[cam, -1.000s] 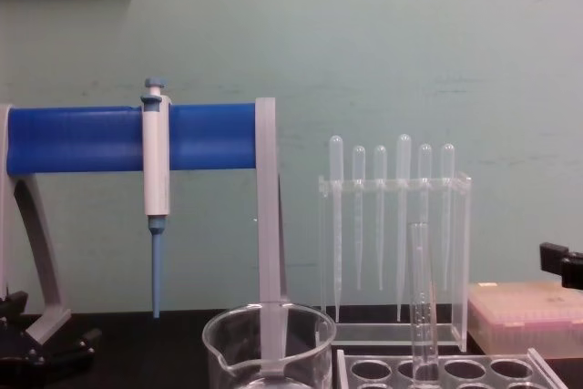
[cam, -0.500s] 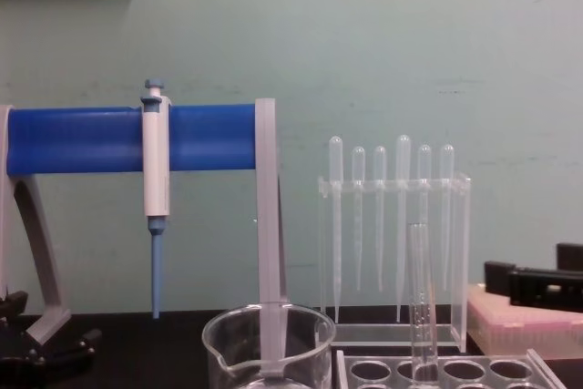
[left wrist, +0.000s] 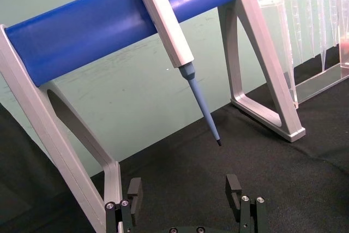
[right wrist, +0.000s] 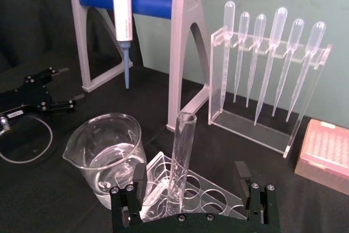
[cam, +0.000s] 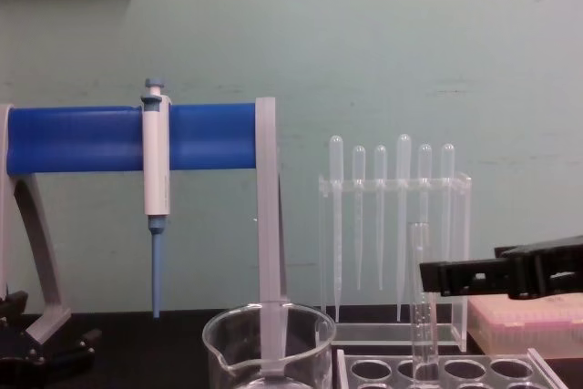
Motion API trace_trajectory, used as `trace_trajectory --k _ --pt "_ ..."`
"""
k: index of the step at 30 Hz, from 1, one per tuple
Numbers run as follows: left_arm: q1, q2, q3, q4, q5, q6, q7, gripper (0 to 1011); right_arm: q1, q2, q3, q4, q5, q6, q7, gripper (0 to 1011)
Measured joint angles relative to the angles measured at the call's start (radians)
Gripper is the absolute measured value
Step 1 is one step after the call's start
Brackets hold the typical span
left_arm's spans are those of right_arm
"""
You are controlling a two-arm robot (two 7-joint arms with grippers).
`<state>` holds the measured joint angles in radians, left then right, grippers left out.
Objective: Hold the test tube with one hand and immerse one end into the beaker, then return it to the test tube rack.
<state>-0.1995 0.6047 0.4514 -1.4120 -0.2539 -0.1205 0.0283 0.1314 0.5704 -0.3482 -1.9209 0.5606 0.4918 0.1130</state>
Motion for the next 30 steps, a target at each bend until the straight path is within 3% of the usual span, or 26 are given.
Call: trace_trajectory --k 9,21,30 --pt "0.0 0.0 0.0 0.0 0.0 0.0 0.0 1000 0.058 -0.058 -0.012 0.04 0.01 0.081 0.006 1003" --pt "0.0 0.0 0.0 0.0 0.0 0.0 0.0 1000 0.1 -0.126 -0.036 0.094 -0.041 0.08 0.004 1003" --pt "0.0 0.0 0.0 0.0 0.0 0.0 0.0 1000 0.104 -0.138 -0.034 0.106 -0.047 0.077 0.004 1003"
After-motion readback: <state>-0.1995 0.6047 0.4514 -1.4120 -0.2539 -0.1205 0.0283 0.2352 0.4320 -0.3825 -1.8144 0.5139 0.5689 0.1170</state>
